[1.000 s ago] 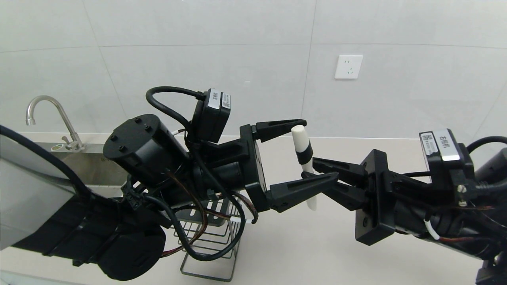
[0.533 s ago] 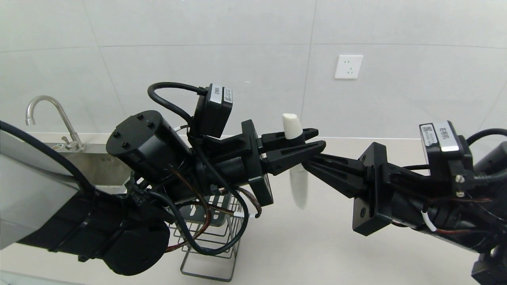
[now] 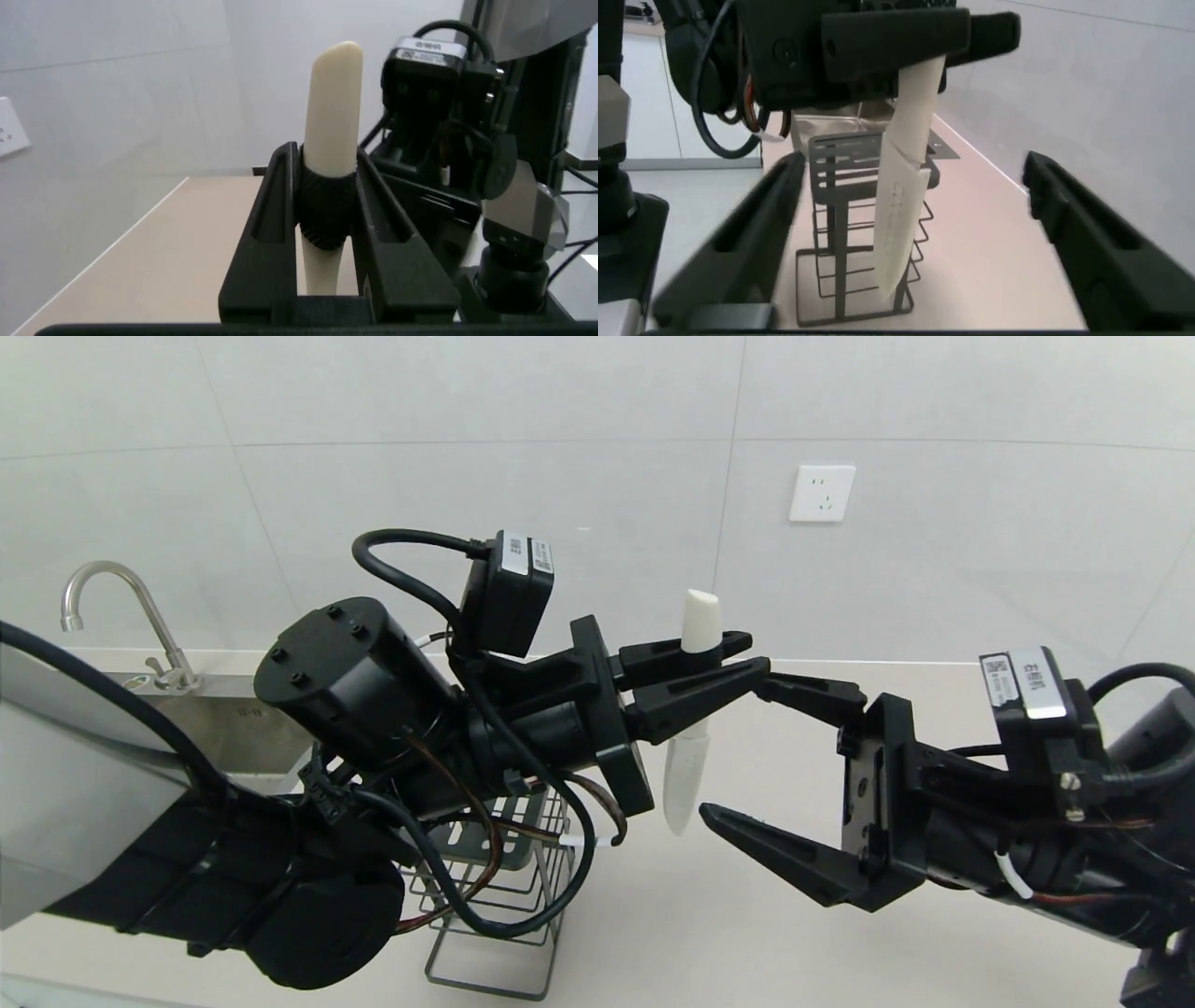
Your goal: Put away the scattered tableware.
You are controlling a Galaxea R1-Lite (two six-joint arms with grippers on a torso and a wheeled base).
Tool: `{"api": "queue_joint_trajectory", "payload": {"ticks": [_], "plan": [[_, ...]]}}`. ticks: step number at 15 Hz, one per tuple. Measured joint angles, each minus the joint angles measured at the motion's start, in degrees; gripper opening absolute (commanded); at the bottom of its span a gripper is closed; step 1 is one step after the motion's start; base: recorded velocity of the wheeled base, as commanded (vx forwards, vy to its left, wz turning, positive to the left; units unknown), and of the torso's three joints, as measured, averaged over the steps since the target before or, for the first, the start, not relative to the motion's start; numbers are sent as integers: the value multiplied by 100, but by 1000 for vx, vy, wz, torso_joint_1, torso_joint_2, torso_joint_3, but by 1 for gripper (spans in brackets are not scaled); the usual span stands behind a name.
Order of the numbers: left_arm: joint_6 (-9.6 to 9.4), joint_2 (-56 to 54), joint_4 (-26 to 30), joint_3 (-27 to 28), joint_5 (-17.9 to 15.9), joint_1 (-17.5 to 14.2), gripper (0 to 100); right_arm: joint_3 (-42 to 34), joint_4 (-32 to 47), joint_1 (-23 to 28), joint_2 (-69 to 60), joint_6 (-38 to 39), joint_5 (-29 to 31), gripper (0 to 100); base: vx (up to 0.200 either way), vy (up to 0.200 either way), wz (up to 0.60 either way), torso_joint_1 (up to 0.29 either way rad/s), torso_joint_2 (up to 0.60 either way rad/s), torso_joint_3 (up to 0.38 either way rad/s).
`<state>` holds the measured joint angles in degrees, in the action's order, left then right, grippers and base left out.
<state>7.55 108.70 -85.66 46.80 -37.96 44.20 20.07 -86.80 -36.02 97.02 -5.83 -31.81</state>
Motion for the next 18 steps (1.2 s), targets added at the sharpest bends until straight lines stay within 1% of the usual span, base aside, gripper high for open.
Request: {"api": "queue_joint_trajectory", "payload": {"ticks": [2, 4, 6, 8, 10, 11, 12, 13, 16, 17, 18], "plan": [[-22, -30, 0, -2, 132, -30, 0, -328, 1, 238, -267, -13, 1, 100, 0, 0, 0, 0, 0, 0], [-33, -94, 0, -11, 285, -49, 0, -833, 11, 511, -689, -38, 1, 100, 0, 0, 0, 0, 0, 0], [-41, -295, 29, -57, 514, -71, 0, -1365, 37, 861, -1301, -52, 1, 100, 0, 0, 0, 0, 0, 0], [-71, -558, 78, -278, 627, -127, 0, -1696, 294, 1226, -2111, -52, 4, 100, 0, 0, 0, 0, 0, 0], [-205, -772, 89, -522, 660, -278, 0, -1851, 794, 1610, -3101, -55, 9, 100, 0, 0, 0, 0, 0, 0], [-255, -875, 54, -606, 740, -358, 0, -1897, 1046, 1812, -3658, -60, 9, 100, 0, 0, 0, 0, 0, 0], [-260, -945, 44, -623, 898, -369, 0, -1916, 1226, 2029, -4220, -62, 9, 100, 0, 0, 0, 0, 0, 0], [-257, -992, 49, -628, 956, -363, 0, -1921, 1336, 2227, -4697, -60, 9, 100, 0, 0, 0, 0, 0, 0], [-257, -1097, 35, -656, 1033, -341, 0, -1930, 1602, 2839, -6167, -55, 15, 100, 0, 0, 0, 0, 0, 0], [-257, -1124, 21, -662, 1098, -341, 0, -1954, 1786, 3001, -6563, -46, 24, 100, 0, 0, 0, 0, 0, 0], [-255, -1159, 22, -662, 1141, -341, 0, -1969, 2136, 3134, -6950, -44, 66, 100, 0, 0, 0, 0, 0, 0]]}}
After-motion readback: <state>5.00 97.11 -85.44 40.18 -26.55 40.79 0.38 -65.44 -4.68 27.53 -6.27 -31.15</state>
